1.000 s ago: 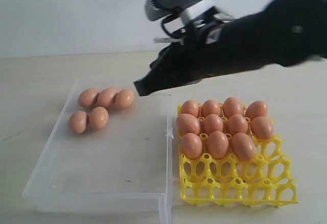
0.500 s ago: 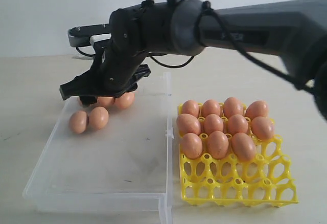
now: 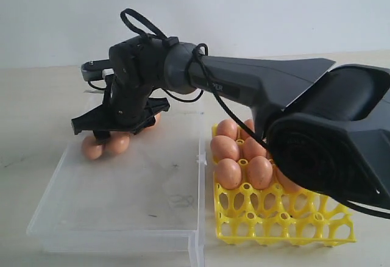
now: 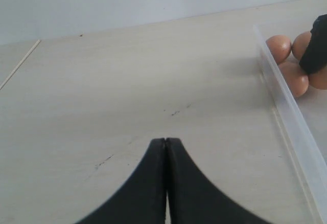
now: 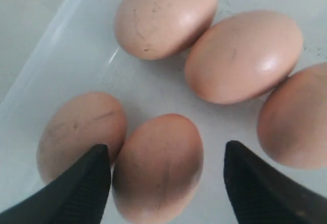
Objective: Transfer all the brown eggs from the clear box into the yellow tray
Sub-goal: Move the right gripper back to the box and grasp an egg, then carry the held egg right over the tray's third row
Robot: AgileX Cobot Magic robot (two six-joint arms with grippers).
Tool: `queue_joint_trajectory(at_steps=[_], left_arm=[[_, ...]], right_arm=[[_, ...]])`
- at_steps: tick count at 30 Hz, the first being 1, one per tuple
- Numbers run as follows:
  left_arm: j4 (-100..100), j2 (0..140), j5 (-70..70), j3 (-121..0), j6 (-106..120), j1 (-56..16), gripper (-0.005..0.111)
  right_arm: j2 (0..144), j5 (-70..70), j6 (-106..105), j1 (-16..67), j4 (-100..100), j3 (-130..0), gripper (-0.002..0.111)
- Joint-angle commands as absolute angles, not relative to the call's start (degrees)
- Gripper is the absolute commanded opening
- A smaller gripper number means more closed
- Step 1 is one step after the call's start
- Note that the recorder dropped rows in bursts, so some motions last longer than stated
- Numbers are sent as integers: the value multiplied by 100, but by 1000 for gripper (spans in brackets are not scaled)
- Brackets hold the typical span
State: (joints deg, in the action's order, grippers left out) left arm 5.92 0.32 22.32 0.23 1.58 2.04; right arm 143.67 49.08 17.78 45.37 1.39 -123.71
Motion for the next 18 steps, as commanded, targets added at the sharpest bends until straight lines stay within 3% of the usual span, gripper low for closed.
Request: queue_joint_trajectory(at_steps=[1,2,4,6,7,13,18], left_arm=[[578,0,2179,0,132,171,0],[578,0,2179,0,132,171,0],[578,0,2179,0,132,171,0],[578,0,2179,0,132,171,0],[578,0,2179,0,132,171,0],[578,0,2179,0,132,171,0],[578,0,2179,0,132,171,0]], right_arm=[[14533,4940,1807,4536,66,-12455,61],[14537,4940,1807,4536,66,-12455,59],[14537,4928,1807,4536,0,-12455,43],[14515,4952,1776,4536,-102,-12455,7],[14458,4952,1696,4536,-129,-12455,0],[13516,4279,1548,4536,-857,-12255,0],[12458,2663,1471,4536,-957,-10659,0]])
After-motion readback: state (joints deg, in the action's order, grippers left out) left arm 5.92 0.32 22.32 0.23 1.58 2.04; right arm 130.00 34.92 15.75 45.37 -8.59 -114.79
